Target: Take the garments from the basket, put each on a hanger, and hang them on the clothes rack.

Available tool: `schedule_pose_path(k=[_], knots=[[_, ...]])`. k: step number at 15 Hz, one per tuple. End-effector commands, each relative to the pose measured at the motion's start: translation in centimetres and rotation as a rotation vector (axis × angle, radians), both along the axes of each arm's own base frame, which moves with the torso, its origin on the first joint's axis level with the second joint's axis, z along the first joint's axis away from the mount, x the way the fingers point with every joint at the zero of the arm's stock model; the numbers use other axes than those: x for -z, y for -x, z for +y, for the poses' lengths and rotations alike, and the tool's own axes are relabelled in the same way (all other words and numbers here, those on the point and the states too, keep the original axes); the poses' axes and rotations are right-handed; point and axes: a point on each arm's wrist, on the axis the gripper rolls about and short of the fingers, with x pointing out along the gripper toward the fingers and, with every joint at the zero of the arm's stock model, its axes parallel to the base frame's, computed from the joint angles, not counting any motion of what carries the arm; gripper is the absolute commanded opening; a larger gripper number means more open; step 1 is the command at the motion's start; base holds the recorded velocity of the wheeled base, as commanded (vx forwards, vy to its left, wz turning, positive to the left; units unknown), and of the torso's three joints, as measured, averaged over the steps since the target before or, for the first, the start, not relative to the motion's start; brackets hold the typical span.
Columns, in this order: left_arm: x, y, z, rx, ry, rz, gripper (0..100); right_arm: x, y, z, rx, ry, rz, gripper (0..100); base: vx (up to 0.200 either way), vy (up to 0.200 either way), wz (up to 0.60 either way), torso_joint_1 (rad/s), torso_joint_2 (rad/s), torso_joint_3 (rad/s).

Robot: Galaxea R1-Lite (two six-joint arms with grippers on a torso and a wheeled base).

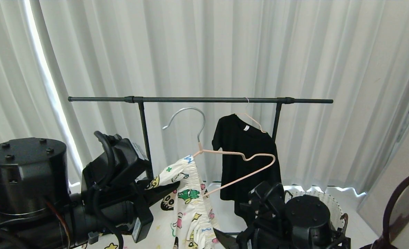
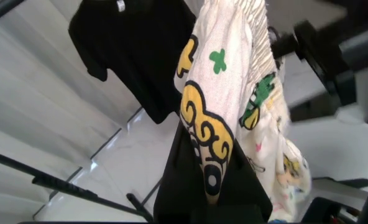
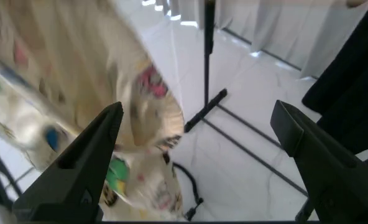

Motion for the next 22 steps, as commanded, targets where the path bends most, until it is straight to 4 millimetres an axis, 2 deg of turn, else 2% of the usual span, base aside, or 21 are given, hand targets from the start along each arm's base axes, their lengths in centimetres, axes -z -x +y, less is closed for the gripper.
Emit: schedule_pose_path(k=[1,3,5,8,10,12,14,16,18,20,22], knots=[[-0.3,-0.2,-0.2,0.002,0.006,-0.008,0,1.2,1.3,0.4,-0.044,0.045,0.023,100,0.000,0.000,0.00,0.000,0.00,0.000],[-0.5,-0.1,-0.2,0.003,0.010,-0.017,0,2.8,0.9,0.5,0.004,0.117,0.012,100,0.000,0.000,0.00,0.000,0.00,0.000],[-0.7,-0.2,-0.1,-0.002,0.012,-0.026,0,4.2,-0.3,-0.2,0.113,0.192,-0.005,100,0.000,0.000,0.00,0.000,0.00,0.000],[-0.7,-0.2,0.4,-0.024,0.013,-0.029,0,4.9,-3.5,-2.4,0.304,0.273,-0.051,100,0.000,0.000,0.00,0.000,0.00,0.000],[-0.4,-0.1,1.1,-0.049,0.006,-0.021,0,4.3,-7.8,-5.2,0.526,0.274,-0.091,100,0.000,0.000,0.00,0.000,0.00,0.000],[0.1,0.0,1.5,-0.062,-0.005,-0.009,0,3.0,-10.4,-7.3,0.602,0.273,-0.145,100,0.000,0.000,0.00,0.000,0.00,0.000],[1.2,0.7,1.9,-0.057,-0.030,0.013,0,1.2,-12.1,-8.3,0.604,0.234,-0.200,100,0.000,0.000,0.00,0.000,0.00,0.000],[3.1,1.3,2.3,-0.033,-0.114,0.038,0,0.0,-12.3,-8.9,0.562,0.221,-0.239,100,0.000,0.000,0.00,0.000,0.00,0.000],[4.5,0.8,2.0,-0.028,-0.154,0.095,0,-1.1,-12.0,-8.9,0.554,0.203,-0.265,100,0.000,0.000,0.00,0.000,0.00,0.000],[5.3,-0.1,1.5,-0.036,-0.180,0.132,0,-2.2,-11.5,-9.0,0.545,0.183,-0.284,100,0.000,0.000,0.00,0.000,0.00,0.000],[5.3,-2.0,0.8,-0.111,-0.184,0.146,0,-4.5,-10.2,-9.5,0.458,0.169,-0.343,100,0.000,0.000,0.00,0.000,0.00,0.000]])
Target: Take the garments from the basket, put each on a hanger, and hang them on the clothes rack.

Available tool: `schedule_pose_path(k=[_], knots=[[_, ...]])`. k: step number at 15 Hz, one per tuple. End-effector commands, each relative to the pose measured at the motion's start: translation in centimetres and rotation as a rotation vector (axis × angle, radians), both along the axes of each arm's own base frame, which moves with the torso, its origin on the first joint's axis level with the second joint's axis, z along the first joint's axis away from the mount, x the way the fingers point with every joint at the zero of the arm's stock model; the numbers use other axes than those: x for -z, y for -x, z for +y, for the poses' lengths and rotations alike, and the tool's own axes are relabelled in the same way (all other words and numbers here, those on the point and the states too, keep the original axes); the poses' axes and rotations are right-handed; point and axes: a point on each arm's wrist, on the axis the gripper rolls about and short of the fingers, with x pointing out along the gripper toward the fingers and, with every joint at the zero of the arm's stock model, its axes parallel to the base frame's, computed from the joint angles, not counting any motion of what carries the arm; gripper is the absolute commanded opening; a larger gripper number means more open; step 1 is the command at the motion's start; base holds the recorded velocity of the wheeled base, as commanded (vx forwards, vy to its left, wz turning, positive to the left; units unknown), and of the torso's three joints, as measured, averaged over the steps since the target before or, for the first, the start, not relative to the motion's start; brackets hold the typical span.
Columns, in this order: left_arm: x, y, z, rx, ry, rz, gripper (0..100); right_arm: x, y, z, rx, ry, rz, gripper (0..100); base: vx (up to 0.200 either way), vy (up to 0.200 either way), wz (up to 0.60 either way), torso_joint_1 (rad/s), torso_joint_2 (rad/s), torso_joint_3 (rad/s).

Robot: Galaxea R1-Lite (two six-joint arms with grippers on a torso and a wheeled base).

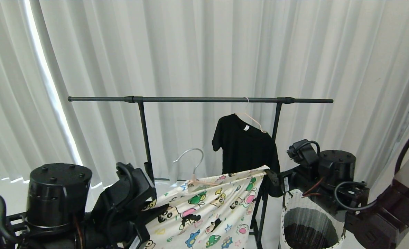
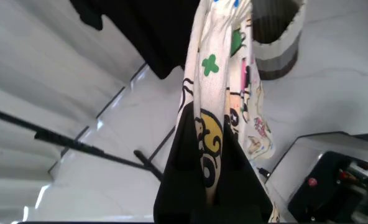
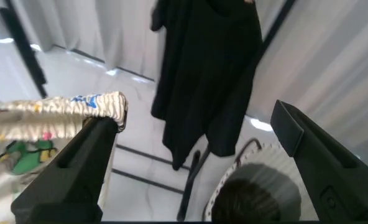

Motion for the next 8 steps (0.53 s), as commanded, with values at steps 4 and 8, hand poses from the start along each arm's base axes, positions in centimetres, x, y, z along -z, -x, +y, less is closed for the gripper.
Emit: schedule_pose_path(k=[4,8], knots=[[-1.1,-3.8,-0.7,-0.114,0.079,-0.042,0,-5.9,5.1,0.6,-0.231,0.013,-0.085,100,0.000,0.000,0.00,0.000,0.00,0.000],[-2.0,-3.5,-1.4,-0.076,0.150,-0.143,0,-6.3,7.9,-0.2,-0.389,0.105,-0.066,100,0.000,0.000,0.00,0.000,0.00,0.000]])
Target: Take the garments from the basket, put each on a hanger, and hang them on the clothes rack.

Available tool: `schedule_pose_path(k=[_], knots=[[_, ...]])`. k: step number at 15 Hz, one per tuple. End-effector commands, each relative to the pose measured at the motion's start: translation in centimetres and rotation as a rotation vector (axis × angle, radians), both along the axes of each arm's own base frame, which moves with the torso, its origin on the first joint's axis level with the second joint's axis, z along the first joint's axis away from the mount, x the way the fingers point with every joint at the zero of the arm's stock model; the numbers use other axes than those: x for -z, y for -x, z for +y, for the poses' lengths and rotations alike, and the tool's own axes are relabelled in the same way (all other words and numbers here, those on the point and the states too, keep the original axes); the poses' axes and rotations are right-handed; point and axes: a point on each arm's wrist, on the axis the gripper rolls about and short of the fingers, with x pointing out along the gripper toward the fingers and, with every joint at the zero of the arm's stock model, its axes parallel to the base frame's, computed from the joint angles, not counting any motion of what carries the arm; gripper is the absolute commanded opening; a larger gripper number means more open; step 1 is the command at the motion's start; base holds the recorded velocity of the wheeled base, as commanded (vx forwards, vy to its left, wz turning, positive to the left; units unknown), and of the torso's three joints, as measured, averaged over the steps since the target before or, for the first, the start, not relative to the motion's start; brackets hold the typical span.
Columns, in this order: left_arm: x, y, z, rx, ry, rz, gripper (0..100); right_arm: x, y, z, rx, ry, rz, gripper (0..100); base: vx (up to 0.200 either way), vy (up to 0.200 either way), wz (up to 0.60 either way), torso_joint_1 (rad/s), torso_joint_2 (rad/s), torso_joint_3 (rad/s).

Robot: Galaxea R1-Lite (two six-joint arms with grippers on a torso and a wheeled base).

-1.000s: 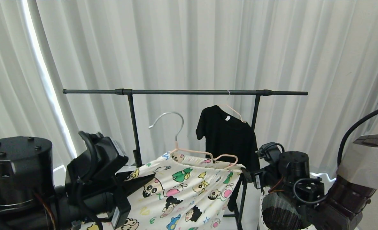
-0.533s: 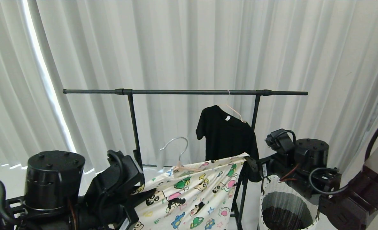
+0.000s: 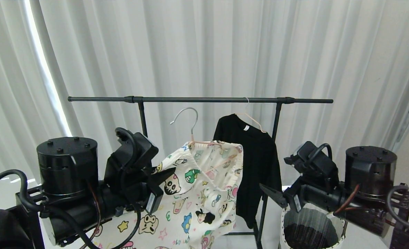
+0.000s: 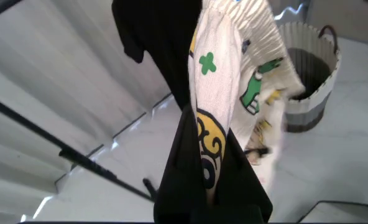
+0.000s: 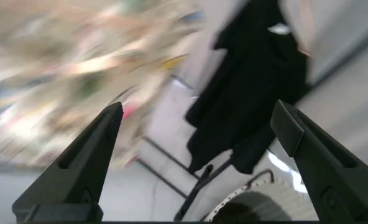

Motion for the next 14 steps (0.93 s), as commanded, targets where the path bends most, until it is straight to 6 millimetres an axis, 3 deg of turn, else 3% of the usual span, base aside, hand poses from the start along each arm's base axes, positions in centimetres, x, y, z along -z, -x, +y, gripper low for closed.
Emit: schedule_pose_path(k=[1,3,6,11,14], knots=[[0.1,0.3,-0.5,0.028,0.007,-0.010,0,-1.6,1.3,-1.1,-0.052,0.002,-0.042,100,0.000,0.000,0.00,0.000,0.00,0.000],[0.3,1.2,-1.4,0.086,0.012,-0.015,0,-2.0,1.3,-2.1,-0.125,0.049,-0.038,100,0.000,0.000,0.00,0.000,0.00,0.000],[2.4,3.9,-2.2,0.207,-0.008,0.017,0,-2.4,1.4,-2.5,-0.215,0.094,-0.010,100,0.000,0.000,0.00,0.000,0.00,0.000],[3.0,6.8,-3.4,0.348,-0.012,-0.001,0,-1.3,3.4,-1.2,-0.496,0.183,0.013,100,0.000,0.000,0.00,0.000,0.00,0.000],[3.3,7.7,-3.8,0.399,-0.030,0.001,0,-0.3,3.6,-0.6,-0.569,0.230,0.053,100,0.000,0.000,0.00,0.000,0.00,0.000]])
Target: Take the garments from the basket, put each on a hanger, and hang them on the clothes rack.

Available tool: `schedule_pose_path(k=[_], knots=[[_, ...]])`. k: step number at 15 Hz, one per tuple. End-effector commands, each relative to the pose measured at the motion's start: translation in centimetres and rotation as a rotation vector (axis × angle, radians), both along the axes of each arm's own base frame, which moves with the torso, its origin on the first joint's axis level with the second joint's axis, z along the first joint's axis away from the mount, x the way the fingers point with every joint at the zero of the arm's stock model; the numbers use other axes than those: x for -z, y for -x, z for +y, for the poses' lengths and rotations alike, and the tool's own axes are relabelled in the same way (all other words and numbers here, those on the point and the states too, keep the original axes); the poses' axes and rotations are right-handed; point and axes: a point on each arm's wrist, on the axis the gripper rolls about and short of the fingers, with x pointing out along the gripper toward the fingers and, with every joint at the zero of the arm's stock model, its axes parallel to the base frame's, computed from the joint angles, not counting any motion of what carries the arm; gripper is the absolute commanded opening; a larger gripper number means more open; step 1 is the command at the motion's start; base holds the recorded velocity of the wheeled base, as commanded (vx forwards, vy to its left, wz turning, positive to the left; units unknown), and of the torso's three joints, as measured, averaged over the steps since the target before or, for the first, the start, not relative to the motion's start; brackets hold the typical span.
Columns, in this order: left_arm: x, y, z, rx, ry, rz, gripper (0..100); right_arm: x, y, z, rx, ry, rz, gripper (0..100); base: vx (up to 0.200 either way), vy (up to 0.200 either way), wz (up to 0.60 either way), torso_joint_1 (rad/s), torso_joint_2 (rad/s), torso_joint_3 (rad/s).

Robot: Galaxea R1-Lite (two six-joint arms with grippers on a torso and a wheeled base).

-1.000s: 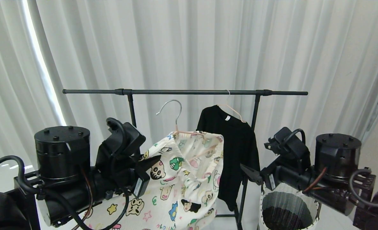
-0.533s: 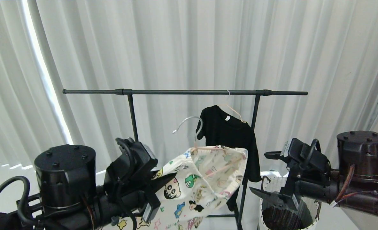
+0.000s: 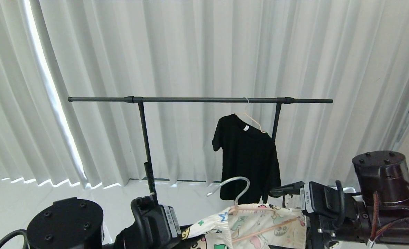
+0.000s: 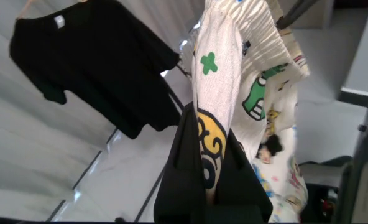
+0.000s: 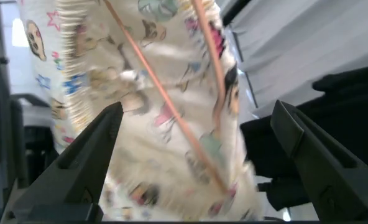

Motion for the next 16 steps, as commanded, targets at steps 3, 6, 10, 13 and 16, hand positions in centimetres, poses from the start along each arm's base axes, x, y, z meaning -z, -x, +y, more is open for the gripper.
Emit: schedule_pose_path(k=[3,6,10,13,16], knots=[[0.2,1.0,-0.9,0.065,-0.009,0.004,0,1.1,-0.3,1.9,-0.049,0.031,0.037,100,0.000,0.000,0.00,0.000,0.00,0.000],[0.0,1.2,-0.8,0.069,-0.001,-0.003,0,1.7,-0.8,2.5,-0.050,0.062,0.080,100,0.000,0.000,0.00,0.000,0.00,0.000],[-0.1,1.2,-0.7,0.069,0.005,-0.008,0,1.6,-1.2,2.8,-0.045,0.066,0.082,100,0.000,0.000,0.00,0.000,0.00,0.000],[-0.1,1.3,-0.7,0.069,0.003,-0.006,0,1.3,-1.6,3.2,-0.045,0.057,0.072,100,0.000,0.000,0.00,0.000,0.00,0.000],[0.2,1.4,-0.5,0.069,-0.005,0.001,0,1.3,-1.5,3.3,-0.047,0.055,0.067,0,0.000,0.000,0.00,0.000,0.00,0.000]])
